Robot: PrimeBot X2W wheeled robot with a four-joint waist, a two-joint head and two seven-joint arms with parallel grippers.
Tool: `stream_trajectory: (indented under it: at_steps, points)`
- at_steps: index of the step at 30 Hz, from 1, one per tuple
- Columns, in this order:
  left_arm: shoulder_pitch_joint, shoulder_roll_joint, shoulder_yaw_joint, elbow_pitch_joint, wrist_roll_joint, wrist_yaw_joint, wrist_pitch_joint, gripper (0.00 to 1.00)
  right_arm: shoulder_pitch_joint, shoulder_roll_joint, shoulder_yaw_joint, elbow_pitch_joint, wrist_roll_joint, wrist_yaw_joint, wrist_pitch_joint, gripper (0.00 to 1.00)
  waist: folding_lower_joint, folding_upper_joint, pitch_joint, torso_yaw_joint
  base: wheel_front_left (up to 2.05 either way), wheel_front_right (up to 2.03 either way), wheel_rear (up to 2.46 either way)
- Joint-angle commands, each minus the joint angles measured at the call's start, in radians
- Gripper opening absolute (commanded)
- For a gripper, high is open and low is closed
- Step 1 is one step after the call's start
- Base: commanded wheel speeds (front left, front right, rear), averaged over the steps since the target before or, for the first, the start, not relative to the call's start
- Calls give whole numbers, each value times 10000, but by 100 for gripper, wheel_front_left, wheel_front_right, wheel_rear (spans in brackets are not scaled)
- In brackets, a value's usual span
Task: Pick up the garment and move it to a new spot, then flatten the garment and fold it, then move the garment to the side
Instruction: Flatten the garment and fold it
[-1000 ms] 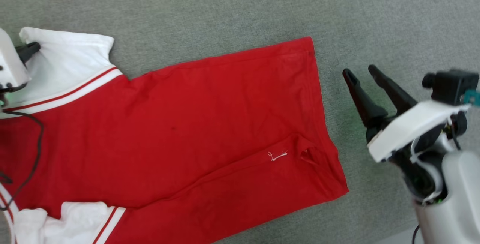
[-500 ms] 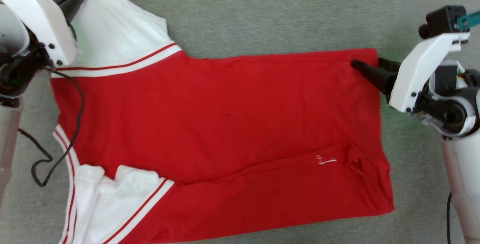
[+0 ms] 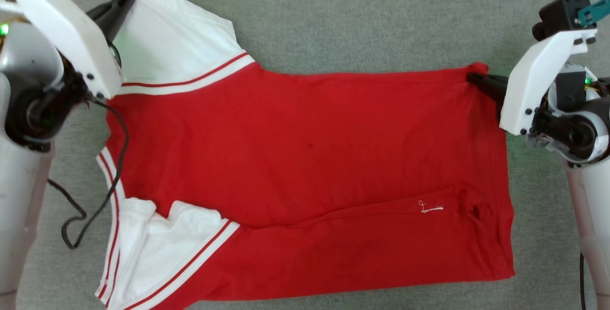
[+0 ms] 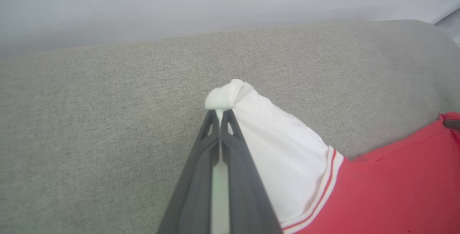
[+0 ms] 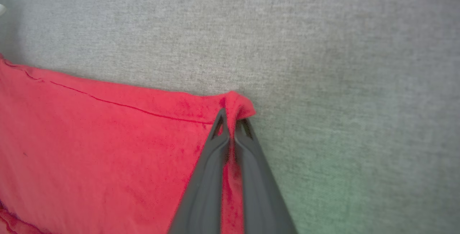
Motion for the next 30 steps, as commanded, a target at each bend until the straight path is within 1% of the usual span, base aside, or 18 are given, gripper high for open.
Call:
stream_trajectory:
  at_steps: [1, 6, 12, 15, 19, 25, 26, 27, 28, 29, 30]
  points:
    - [297, -36, 111, 6, 1, 1, -248, 0, 255, -1, -11, -119, -28, -1, -212, 0, 0, 0, -299, 55, 0, 0, 0]
    - [1660, -88, 498, -255, -236, 218, -1169, 0, 1049, -240, -179, -835, -188, -1, -914, 0, 0, 0, -1125, 204, 0, 0, 0]
    - [4168, -270, 1011, -1079, -679, 686, -2164, 0, 2630, -421, -372, -1619, -158, -1, -1359, 0, 0, 0, -2051, 466, 0, 0, 0]
    - [5426, -404, 1103, -1442, -871, 933, -2423, 0, 3487, -336, -544, -1932, -48, -1, -1527, 0, 0, 0, -2415, 607, 0, 0, 0]
    - [6695, -708, 953, -1624, -1105, 1132, -2537, 0, 4547, -226, -795, -2081, 58, -1, -1682, 0, 0, 0, -2725, 763, 0, 0, 0]
    - [7876, -1103, 939, -1422, -1338, 1354, -2843, 0, 5750, -46, -1232, -1955, -51, -1, -2120, 0, 0, 0, -3134, 833, 0, 0, 0]
    - [8049, -1137, 899, -1358, -1392, 1340, -2819, 0, 5919, -5, -1254, -1920, -74, -1, -2171, 9, 0, 0, -3198, 820, 0, 0, 0]
    - [8146, -1190, 910, -1309, -1447, 1373, -2861, 0, 6069, 50, -1272, -1864, -85, -1, -2259, 40, 0, 0, -3264, 799, 0, 0, 0]
    - [8226, -1245, 914, -1257, -1467, 1395, -2915, 0, 6206, 134, -1296, -1786, -84, -1, -2340, 87, 0, 0, -3324, 770, 0, 0, 0]
    - [8360, -1306, 817, -1183, -1500, 1344, -2843, 23, 6347, 175, -1295, -1736, -97, -1, -2429, 100, 0, 0, -3375, 741, 0, 0, 0]
    - [8491, -1384, 710, -1100, -1537, 1304, -2782, 50, 6467, 212, -1271, -1695, -117, -1, -2547, 100, 0, 0, -3435, 709, 0, 0, 0]
